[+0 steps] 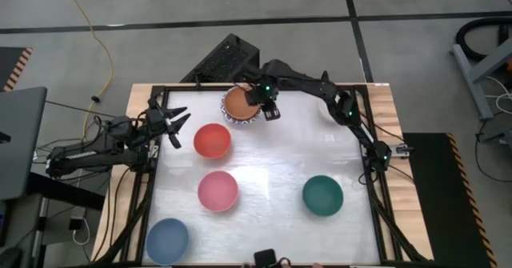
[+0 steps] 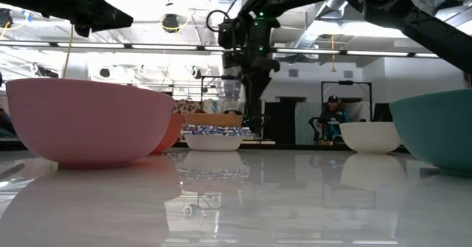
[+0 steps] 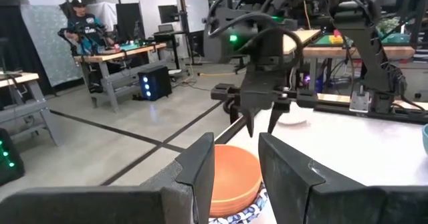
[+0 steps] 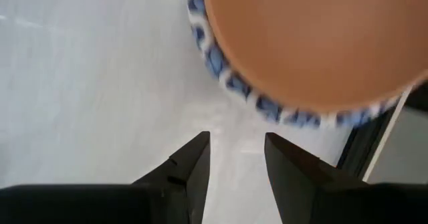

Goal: Nest bowls inside each other
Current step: Stack the blue bowl onto the stack of bowls

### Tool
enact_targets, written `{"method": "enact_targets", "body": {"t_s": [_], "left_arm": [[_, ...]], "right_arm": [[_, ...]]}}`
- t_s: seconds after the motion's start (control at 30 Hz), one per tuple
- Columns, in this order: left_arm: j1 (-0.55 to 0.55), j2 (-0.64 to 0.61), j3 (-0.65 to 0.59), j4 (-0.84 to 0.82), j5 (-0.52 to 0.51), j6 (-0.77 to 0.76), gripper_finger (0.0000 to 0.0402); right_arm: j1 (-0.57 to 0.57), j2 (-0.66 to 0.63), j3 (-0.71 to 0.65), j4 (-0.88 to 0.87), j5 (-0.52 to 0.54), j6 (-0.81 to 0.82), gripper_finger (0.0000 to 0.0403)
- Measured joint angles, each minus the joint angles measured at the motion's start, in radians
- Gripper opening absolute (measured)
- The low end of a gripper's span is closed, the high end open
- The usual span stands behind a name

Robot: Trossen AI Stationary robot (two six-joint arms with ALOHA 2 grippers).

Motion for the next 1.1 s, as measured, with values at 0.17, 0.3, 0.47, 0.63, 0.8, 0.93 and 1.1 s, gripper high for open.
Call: {"method": "enact_targets", "body": {"t_s": [0.17, 0.3, 0.47, 0.63, 0.8, 0.93, 1.1], "left_arm": [[0.000, 0.000, 0.000, -0.004, 0.034, -0.002, 0.0107], [0.000, 0.000, 0.000, -0.045, 0.081, -0.037, 0.0107], [0.000, 0.001, 0.000, -0.159, 0.185, -0.118, 0.0107], [-0.007, 0.049, 0.000, -0.206, 0.415, -0.174, 0.0107], [-0.050, 0.160, 0.039, -0.240, 0.486, -0.228, 0.0107], [-0.106, 0.284, 0.121, -0.324, 0.516, -0.253, 0.0107], [-0.205, 0.453, 0.262, -0.528, 0.556, -0.262, 0.0107]], "right_arm": [[-0.032, 0.000, 0.000, -0.097, -0.069, 0.038, 0.0164], [-0.042, -0.001, 0.000, -0.152, -0.144, 0.045, 0.0164], [-0.030, -0.049, -0.001, -0.157, -0.196, 0.057, 0.0164], [0.000, -0.143, -0.001, -0.157, -0.278, 0.059, 0.0164], [0.049, -0.250, 0.000, -0.157, -0.341, 0.059, 0.0164], [0.091, -0.323, 0.000, -0.155, -0.387, 0.059, 0.0164], [0.141, -0.385, 0.000, -0.157, -0.399, 0.087, 0.0164]]}}
